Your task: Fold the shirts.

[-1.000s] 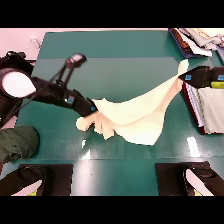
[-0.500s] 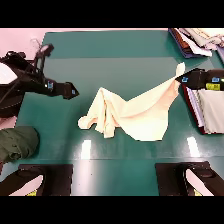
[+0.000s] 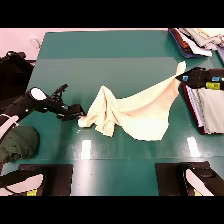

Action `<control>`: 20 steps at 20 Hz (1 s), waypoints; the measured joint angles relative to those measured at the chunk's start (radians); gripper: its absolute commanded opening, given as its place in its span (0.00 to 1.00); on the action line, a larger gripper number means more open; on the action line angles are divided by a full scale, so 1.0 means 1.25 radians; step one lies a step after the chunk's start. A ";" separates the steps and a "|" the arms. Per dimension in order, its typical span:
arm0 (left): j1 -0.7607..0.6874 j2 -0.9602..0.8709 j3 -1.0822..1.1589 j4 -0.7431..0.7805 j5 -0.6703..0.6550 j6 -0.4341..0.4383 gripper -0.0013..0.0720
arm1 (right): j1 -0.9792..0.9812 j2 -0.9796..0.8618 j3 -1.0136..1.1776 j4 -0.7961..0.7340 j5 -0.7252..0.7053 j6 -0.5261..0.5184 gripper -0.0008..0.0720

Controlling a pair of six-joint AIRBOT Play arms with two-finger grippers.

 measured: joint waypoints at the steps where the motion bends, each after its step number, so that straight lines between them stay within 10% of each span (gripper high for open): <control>1: 0.001 -0.009 -0.005 -0.021 0.009 0.000 0.98 | 0.000 0.000 0.000 0.000 0.000 0.000 0.04; 6: 0.002 -0.025 -0.015 -0.067 -0.011 0.019 0.98 | 0.000 0.000 0.000 0.000 -0.001 0.000 0.04; 9: 0.002 -0.027 -0.017 -0.074 -0.028 0.028 0.19 | 0.000 0.000 0.000 0.000 -0.001 0.000 0.04; 20: 0.002 0.020 0.020 -0.083 -0.018 0.044 0.05 | 0.000 0.000 0.026 -0.001 -0.004 -0.019 0.04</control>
